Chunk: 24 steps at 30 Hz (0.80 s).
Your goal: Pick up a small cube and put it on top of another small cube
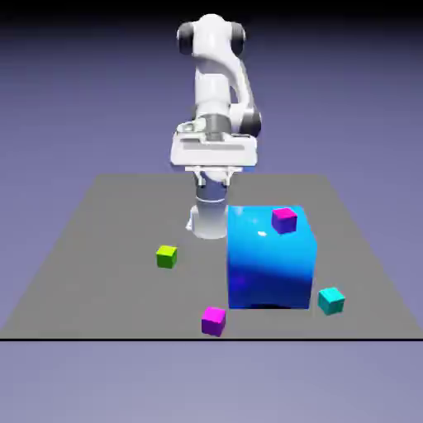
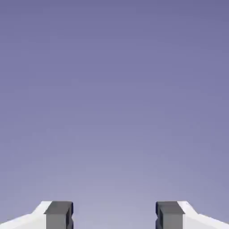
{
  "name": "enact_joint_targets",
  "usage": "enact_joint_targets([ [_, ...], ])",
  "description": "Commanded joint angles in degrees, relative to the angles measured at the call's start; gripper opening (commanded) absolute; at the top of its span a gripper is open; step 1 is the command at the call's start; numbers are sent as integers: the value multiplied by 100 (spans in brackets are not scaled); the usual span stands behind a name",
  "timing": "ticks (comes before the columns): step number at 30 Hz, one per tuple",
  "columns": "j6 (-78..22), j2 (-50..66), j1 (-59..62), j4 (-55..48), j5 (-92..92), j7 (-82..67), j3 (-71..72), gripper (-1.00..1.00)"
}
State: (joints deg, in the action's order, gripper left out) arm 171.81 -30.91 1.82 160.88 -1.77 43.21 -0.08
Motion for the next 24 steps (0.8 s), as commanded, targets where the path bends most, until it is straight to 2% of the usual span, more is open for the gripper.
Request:
enact_joint_targets([
  [1,-183,146,208,-10,-147,62,-7,0],
  [24,-4380,3489,4984,-236,-3528,1495,-158,0],
])
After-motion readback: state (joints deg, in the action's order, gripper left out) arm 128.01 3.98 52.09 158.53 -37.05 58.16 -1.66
